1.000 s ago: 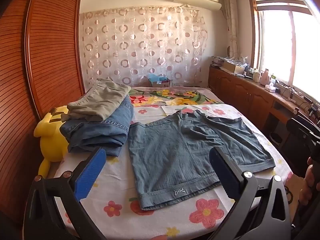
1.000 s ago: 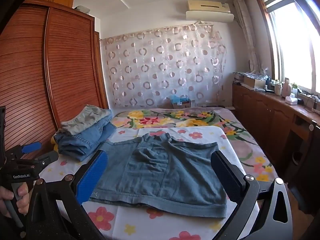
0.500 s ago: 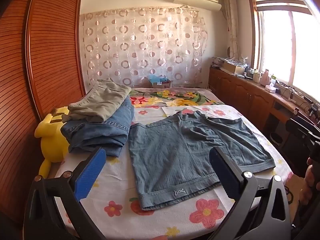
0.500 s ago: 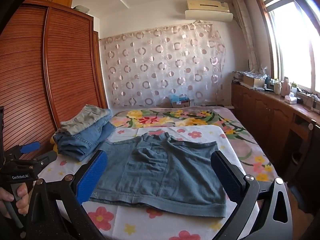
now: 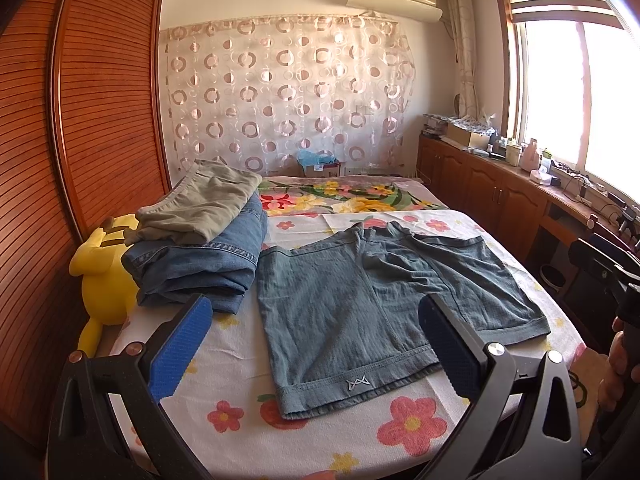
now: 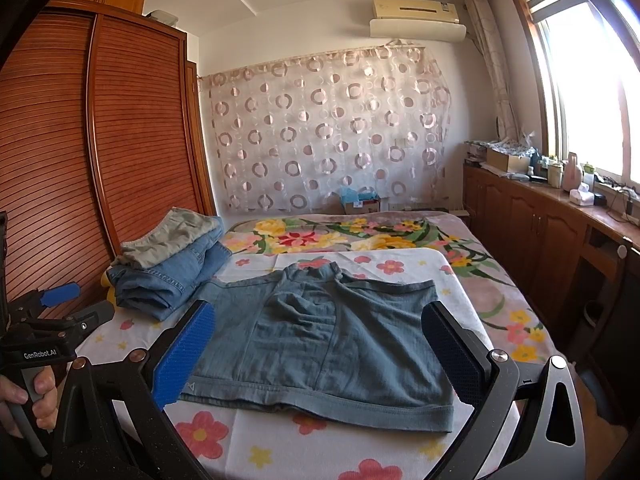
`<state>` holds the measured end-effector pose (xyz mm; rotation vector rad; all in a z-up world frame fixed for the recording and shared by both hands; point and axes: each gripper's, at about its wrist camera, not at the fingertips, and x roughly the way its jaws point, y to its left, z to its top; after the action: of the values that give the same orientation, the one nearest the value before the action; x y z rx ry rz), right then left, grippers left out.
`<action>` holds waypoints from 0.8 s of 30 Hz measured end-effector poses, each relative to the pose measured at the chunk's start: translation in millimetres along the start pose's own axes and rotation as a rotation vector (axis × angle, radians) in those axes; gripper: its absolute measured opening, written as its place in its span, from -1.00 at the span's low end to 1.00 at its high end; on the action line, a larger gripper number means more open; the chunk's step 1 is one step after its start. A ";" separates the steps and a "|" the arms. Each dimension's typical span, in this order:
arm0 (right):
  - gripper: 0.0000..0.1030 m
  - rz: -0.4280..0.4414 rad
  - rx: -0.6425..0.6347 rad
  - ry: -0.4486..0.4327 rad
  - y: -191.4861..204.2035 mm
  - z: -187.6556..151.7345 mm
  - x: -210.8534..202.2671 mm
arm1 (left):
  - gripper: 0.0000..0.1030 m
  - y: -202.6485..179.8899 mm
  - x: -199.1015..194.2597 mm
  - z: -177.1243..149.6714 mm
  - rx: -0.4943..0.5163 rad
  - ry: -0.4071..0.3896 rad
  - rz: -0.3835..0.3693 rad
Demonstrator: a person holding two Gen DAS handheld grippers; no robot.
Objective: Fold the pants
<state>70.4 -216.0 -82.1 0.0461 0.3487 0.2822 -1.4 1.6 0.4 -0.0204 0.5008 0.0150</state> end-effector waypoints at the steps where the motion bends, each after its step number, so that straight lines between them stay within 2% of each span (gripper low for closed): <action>1: 1.00 0.000 0.000 0.001 0.2 0.4 0.2 | 1.00 -0.4 0.1 0.0 0.001 0.001 0.000; 24: 1.00 -0.003 0.004 0.003 1.5 -1.6 0.9 | 1.00 0.5 -2.8 0.8 0.001 -0.001 -0.001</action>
<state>70.3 -214.3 -83.7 0.0492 0.3526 0.2788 -3.5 2.1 2.5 -0.0196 0.5002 0.0138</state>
